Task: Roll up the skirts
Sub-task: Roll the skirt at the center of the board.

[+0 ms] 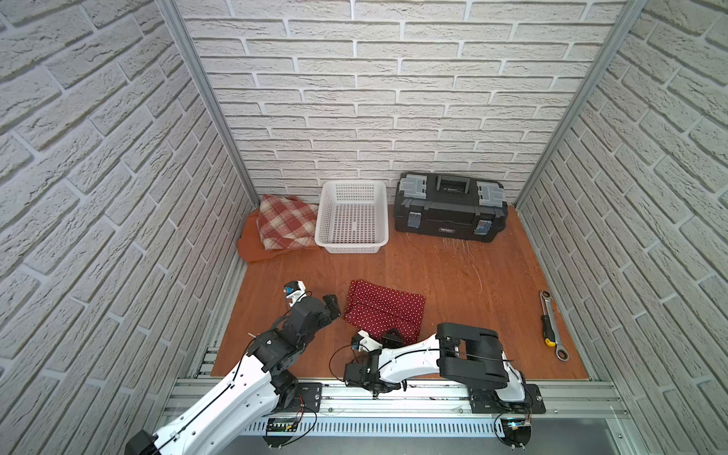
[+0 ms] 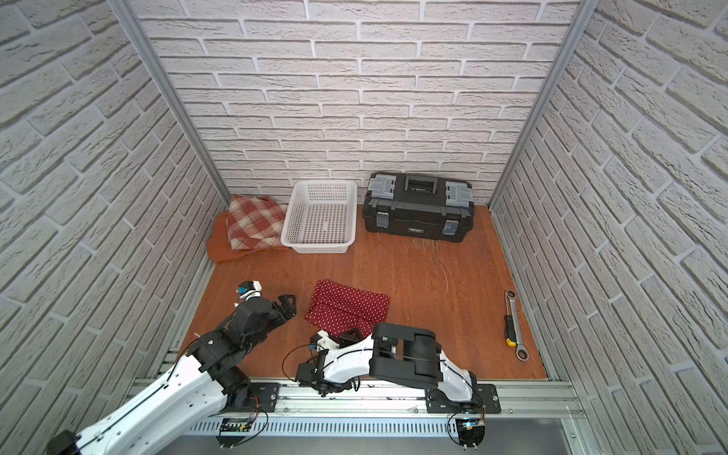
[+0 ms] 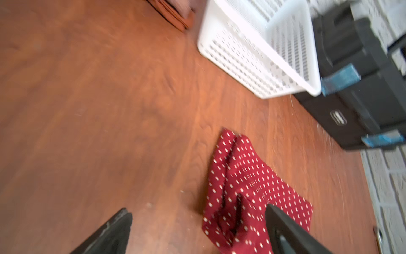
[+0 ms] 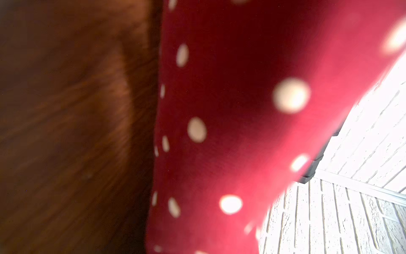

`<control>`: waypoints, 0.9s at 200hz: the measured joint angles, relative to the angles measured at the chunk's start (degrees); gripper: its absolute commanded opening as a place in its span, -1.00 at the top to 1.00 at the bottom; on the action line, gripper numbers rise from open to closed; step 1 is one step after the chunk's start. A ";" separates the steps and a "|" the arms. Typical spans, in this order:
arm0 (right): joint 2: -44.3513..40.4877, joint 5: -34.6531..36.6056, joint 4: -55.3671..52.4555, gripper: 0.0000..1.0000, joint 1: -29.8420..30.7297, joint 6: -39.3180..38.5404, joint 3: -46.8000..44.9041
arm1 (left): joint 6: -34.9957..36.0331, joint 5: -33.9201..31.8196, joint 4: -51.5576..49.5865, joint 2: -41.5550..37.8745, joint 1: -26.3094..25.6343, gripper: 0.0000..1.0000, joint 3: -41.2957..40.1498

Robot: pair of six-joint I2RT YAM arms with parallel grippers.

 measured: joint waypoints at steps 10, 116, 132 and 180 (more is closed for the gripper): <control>-1.31 -1.88 0.26 0.95 0.13 -0.55 -0.57 | 0.52 0.83 -0.46 -0.24 2.34 -0.97 0.00; -22.08 -60.87 10.56 0.95 -16.48 -8.37 -7.74 | 1.55 9.33 8.22 10.43 2.23 -0.97 -3.37; -19.85 -67.10 10.40 0.95 -19.65 -9.29 -6.67 | 1.46 9.33 9.40 10.51 1.09 -0.97 -3.80; -18.08 -80.67 12.61 0.92 -26.97 -10.29 -6.16 | 0.94 9.27 10.71 8.72 -0.52 -0.97 -5.81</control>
